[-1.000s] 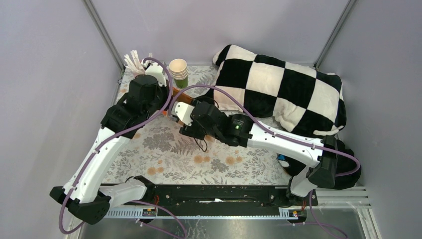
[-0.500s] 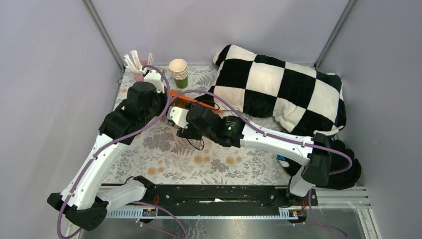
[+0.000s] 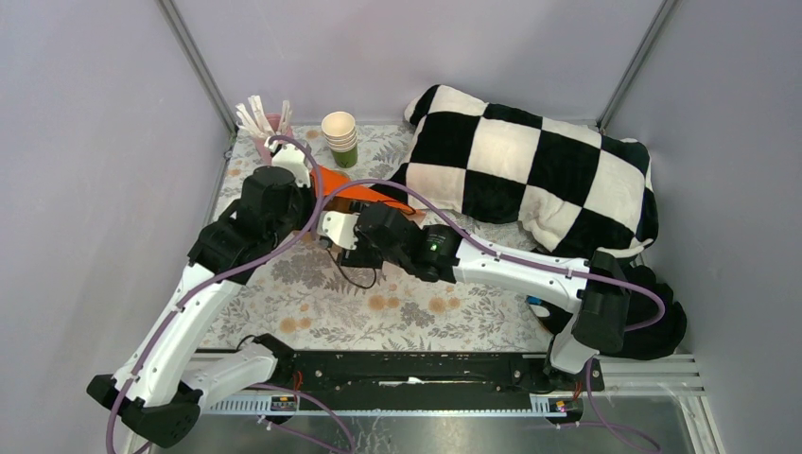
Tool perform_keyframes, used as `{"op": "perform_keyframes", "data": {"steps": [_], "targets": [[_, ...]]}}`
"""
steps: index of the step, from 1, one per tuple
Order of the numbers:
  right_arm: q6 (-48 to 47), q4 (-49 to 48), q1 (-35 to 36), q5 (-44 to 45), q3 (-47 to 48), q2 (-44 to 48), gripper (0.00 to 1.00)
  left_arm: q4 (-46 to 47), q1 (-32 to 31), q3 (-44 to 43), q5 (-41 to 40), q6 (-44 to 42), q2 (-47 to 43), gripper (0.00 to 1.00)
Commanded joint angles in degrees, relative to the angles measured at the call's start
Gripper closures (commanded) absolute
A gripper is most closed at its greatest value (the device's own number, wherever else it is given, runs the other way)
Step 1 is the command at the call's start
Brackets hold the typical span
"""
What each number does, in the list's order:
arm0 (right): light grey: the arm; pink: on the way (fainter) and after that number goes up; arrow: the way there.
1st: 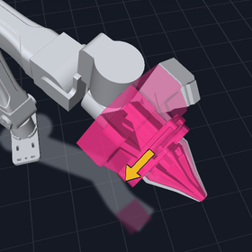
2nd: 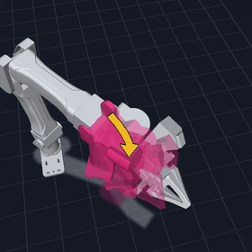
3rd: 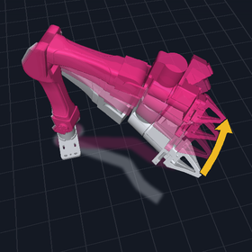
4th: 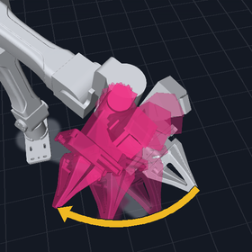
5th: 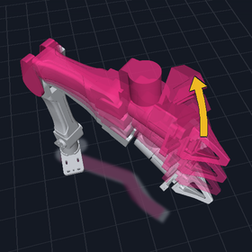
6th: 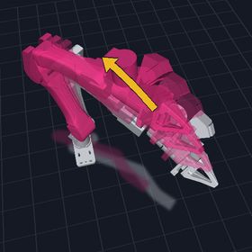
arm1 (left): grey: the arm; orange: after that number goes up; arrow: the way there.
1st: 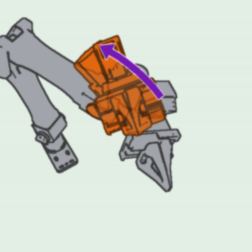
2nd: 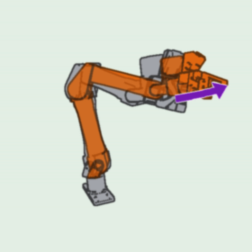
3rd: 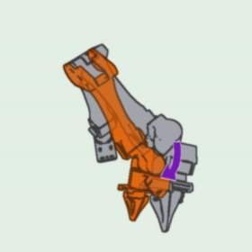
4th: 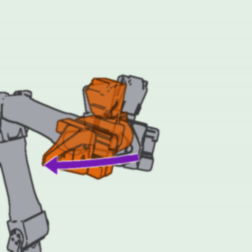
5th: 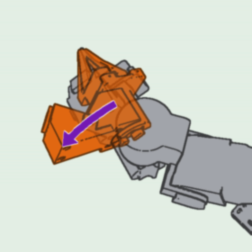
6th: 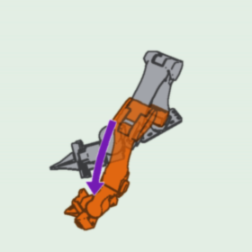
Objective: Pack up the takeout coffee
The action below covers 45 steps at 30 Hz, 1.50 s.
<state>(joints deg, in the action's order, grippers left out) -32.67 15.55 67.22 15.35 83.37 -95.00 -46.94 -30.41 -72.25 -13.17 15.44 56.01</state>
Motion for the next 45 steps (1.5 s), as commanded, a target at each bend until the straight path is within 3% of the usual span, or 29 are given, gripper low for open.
{"op": "perform_keyframes", "data": {"steps": [1, 7, 20, 29, 40, 45], "targets": [[0.59, -4.08, -1.38, -0.28, -1.99, -0.37, 0.34, 3.64, -0.26, 1.11, 0.82, 1.12, -2.10, 1.00], [-0.43, -4.42, -1.68, 4.25, -0.27, -0.66, 0.33, 3.85, -0.26, -0.51, 2.60, 0.77, -1.18, 1.00], [0.70, -1.39, -3.59, -0.36, 2.10, -0.12, 0.33, 2.16, -0.26, 1.29, 3.82, -0.81, -2.28, 1.00], [4.15, -3.81, -5.09, -2.13, -2.16, 4.72, 0.33, 3.32, -0.26, 6.20, 2.00, -2.21, -4.50, 1.00], [5.87, -2.20, -5.08, -5.01, -2.55, 7.06, 0.31, 4.01, -0.24, 6.49, 1.60, 2.61, -4.04, 1.00], [12.31, 3.20, -4.99, -7.79, 2.07, 8.34, 0.31, 3.60, -0.26, 6.23, -0.08, 4.78, -3.97, 1.00]]}}
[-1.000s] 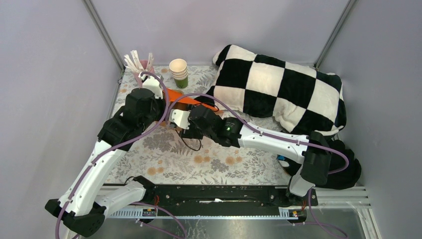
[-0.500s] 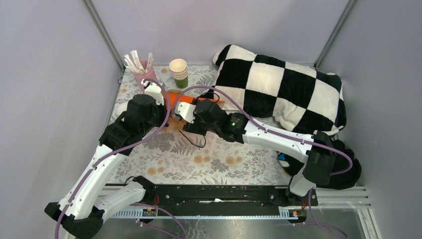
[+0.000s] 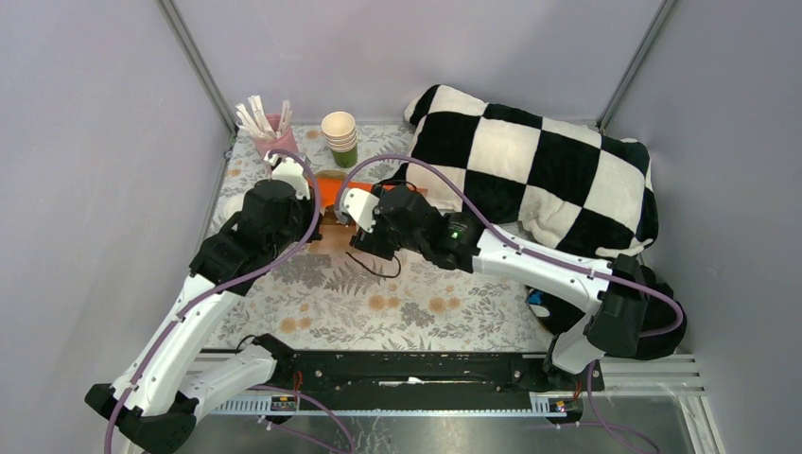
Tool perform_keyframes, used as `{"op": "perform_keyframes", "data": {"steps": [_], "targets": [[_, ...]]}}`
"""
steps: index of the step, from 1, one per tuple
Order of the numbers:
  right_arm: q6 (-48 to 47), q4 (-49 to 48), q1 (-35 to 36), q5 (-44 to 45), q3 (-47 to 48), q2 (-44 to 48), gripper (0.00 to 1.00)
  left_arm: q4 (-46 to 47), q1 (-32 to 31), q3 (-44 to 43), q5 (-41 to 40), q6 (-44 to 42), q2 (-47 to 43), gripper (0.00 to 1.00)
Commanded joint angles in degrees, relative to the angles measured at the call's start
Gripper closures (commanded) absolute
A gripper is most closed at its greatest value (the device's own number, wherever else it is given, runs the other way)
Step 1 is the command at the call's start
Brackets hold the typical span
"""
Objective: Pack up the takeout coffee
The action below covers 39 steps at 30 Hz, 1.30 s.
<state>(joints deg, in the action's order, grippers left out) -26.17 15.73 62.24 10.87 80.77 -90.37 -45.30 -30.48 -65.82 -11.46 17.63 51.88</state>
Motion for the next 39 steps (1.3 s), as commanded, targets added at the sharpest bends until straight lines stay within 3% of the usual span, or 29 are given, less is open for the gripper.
{"op": "perform_keyframes", "data": {"steps": [1, 14, 23, 29, 35, 37, 39], "targets": [[7.07, 3.93, -0.01, -3.85, 5.53, 4.30, 0.31, 1.60, -0.19, -0.17, -2.35, 3.19, 0.28, 1.00], [20.91, 11.31, -0.01, -8.14, 11.23, 8.45, 0.31, 0.50, -0.19, 0.22, -1.91, 6.47, 0.24, 1.00], [27.33, 24.03, -0.01, -24.12, 14.21, 9.83, 0.30, -1.70, -0.19, -2.19, -2.56, 10.32, 2.11, 1.00], [32.61, 30.07, -0.10, -15.53, 9.12, 19.26, 0.27, -3.55, -0.19, -3.34, -3.83, 13.30, 3.02, 1.00], [40.38, 37.72, -0.70, 4.69, 11.72, 18.09, 0.28, -4.74, -0.15, -5.90, -2.03, 15.78, 3.53, 1.00], [46.27, 45.86, -4.00, 14.30, 14.49, 15.46, 0.28, -6.53, -0.19, -7.27, -2.44, 18.08, 3.63, 1.00], [49.15, 52.82, -10.43, 15.64, 12.79, 14.08, 0.29, -8.89, -0.19, -8.94, -2.65, 20.85, 3.63, 1.00]]}}
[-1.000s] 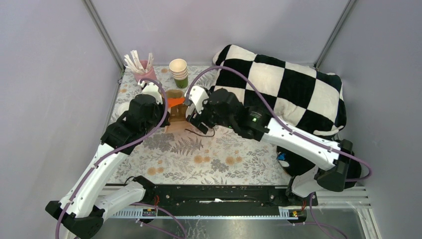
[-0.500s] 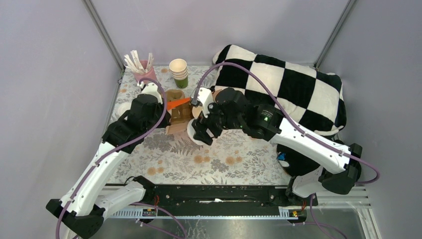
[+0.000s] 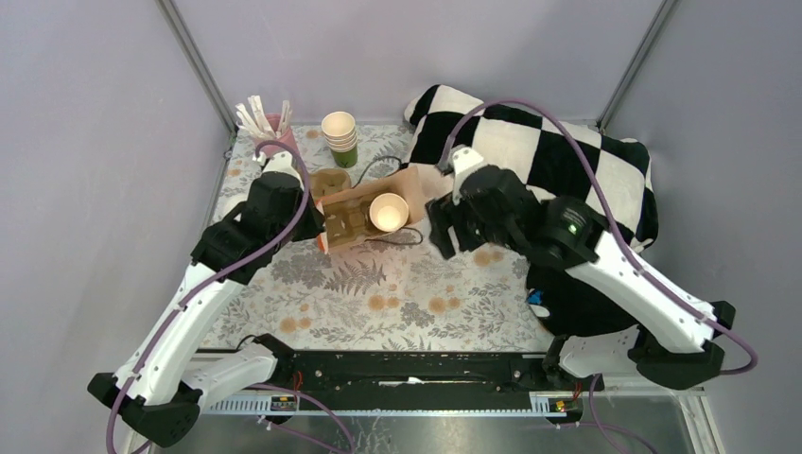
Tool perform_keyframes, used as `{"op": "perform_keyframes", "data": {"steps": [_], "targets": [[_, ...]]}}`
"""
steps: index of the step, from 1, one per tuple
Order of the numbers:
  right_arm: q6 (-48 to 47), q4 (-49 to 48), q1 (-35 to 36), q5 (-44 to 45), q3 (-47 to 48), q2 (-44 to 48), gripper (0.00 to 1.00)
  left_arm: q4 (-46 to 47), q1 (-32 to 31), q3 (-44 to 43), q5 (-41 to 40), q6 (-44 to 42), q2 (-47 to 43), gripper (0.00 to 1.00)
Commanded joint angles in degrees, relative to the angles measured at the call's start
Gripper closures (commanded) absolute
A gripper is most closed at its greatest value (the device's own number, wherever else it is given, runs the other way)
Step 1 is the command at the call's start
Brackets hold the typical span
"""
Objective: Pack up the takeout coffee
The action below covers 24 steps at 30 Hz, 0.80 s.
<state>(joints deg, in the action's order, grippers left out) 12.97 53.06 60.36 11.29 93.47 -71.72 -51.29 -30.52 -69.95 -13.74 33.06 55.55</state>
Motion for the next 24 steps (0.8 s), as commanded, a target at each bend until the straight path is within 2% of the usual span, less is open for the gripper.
{"op": "perform_keyframes", "data": {"steps": [1, 4, 7, 9, 12, 16, 19, 24], "targets": [[9.90, 15.14, -12.35, 13.89, -3.06, -4.02, 0.29, -3.83, -0.15, -5.10, -0.49, 7.00, -0.26, 1.00], [6.52, 7.15, -22.60, 5.74, -15.43, -2.32, 0.27, -6.30, -0.15, -4.09, -0.88, 10.97, -1.04, 1.00], [5.01, 0.15, -29.04, 0.32, -25.97, -4.65, 0.25, -8.25, -0.14, -3.38, -0.83, 13.86, -2.01, 1.00], [4.03, -3.91, -31.08, -3.24, -30.56, -8.35, 0.24, -8.70, -0.14, -2.86, -0.96, 14.90, -2.92, 1.00], [3.84, -8.30, -31.38, -2.63, -33.60, -14.53, 0.23, -8.57, -0.15, -2.24, -1.40, 14.87, -3.84, 1.00], [4.86, -13.12, -31.41, -2.51, -37.26, -17.91, 0.16, -4.98, -0.15, 0.08, 0.03, 10.22, -5.35, 1.00], [5.40, -11.23, -31.38, -2.22, -36.31, -18.03, 0.01, 0.38, -0.15, 2.66, 2.61, 5.21, -7.05, 1.00], [3.43, 0.67, -31.30, -2.34, -22.22, -12.03, 0.00, 2.51, -0.14, 2.21, 4.74, -3.16, -5.72, 1.00]]}}
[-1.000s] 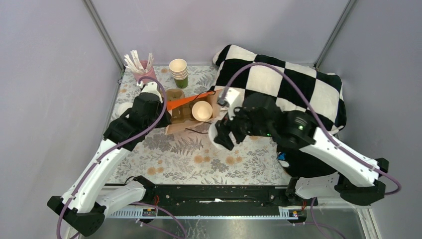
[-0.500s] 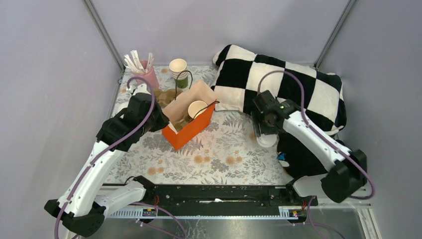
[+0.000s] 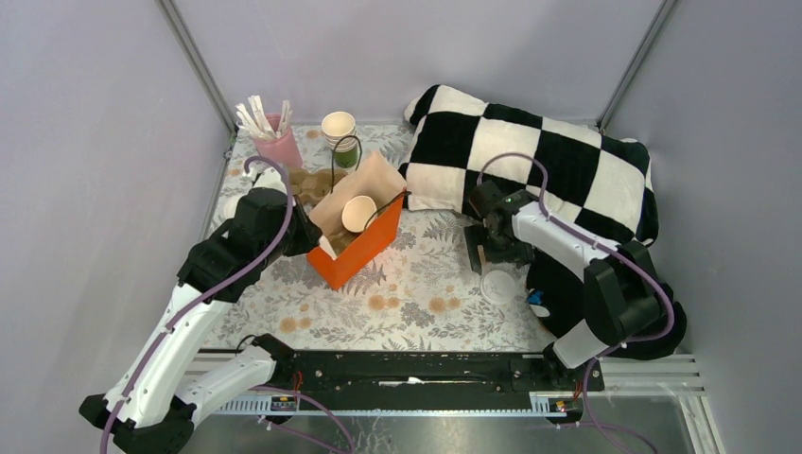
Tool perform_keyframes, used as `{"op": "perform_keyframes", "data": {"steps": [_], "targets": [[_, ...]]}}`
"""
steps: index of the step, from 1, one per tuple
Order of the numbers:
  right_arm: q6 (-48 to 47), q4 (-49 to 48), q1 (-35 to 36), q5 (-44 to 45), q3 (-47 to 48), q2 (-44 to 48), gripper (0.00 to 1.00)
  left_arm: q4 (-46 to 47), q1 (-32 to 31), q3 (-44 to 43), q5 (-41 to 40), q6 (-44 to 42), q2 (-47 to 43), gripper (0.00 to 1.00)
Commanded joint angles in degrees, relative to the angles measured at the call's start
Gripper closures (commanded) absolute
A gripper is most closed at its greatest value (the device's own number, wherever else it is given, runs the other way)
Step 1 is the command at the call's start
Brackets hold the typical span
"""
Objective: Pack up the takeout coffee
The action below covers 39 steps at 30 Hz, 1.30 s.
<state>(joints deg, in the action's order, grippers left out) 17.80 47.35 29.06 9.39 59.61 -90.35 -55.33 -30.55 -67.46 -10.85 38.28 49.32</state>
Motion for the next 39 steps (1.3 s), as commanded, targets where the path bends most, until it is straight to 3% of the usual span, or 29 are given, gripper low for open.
{"op": "perform_keyframes", "data": {"steps": [1, 4, 8, 13, 15, 22, 26, 39], "targets": [[-2.78, 6.88, 0.14, -2.12, 15.17, 8.03, 0.00, 6.54, -0.13, 0.35, 1.63, -9.47, 0.50, 1.00], [-8.39, 4.24, 0.89, -11.68, 27.78, 9.21, 0.02, 7.09, -0.08, 1.48, 1.72, -11.89, 0.26, 1.00], [-14.51, -2.62, 5.05, -24.52, 42.21, 3.57, 0.16, 7.78, -0.13, 2.80, 1.82, -13.81, -0.48, 1.00], [-22.76, -2.36, 14.63, -22.77, 54.40, -6.40, 0.39, 8.58, -0.13, 2.89, -0.17, -15.42, -0.30, 1.00], [-23.93, -3.58, 16.77, -21.56, 54.65, -8.22, 0.46, 8.62, -0.13, 2.50, -0.40, -15.43, -0.01, 1.00], [-24.95, -7.22, 20.87, -7.40, 57.85, -14.77, 0.48, 8.83, -0.11, 1.57, 0.20, -15.52, 0.77, 1.00], [-23.49, -9.63, 20.86, -1.81, 56.45, -17.57, 0.57, 8.90, -0.11, 1.61, 0.04, -15.61, 1.07, 1.00], [-24.72, -20.22, 20.99, -1.97, 44.70, -18.42, 0.56, 10.05, -0.11, 1.31, -3.61, -13.09, 0.86, 1.00]]}}
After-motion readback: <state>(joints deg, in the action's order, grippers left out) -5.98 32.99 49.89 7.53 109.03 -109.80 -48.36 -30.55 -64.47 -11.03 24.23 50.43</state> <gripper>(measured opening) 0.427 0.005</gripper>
